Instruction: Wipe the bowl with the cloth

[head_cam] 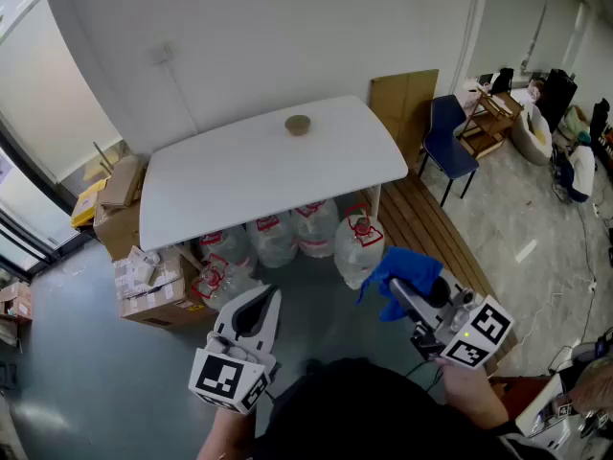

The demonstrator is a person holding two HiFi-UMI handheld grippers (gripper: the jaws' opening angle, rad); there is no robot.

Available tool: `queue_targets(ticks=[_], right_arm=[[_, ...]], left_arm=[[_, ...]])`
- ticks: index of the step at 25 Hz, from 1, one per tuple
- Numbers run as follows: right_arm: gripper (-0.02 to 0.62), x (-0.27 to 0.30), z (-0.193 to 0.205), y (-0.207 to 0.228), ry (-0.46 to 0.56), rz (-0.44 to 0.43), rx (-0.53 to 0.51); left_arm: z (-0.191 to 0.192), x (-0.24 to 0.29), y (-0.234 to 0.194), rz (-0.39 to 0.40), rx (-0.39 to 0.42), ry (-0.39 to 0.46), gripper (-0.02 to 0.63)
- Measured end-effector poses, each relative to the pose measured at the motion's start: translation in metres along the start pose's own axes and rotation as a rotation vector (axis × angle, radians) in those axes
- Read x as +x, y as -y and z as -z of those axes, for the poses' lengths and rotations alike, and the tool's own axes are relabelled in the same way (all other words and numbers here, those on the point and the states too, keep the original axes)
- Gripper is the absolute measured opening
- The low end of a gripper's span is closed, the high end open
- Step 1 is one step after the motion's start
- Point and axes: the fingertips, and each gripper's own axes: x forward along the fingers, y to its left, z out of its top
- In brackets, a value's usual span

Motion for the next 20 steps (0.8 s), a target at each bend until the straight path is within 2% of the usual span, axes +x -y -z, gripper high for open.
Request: queue_targets(ticks=[13, 20], right_arm=[[0.069, 0.006, 0.009, 0.003, -0.011, 0.01, 0.03], [0.071, 0.033, 0.012, 0.006, 0.009, 0.032, 0.06]], left_arm=[[0.007, 0.001, -0.005, 0.019, -0.007, -0.007, 0.011], [0.013, -0.01, -0.034, 0.022, -0.002, -0.013, 0.011]])
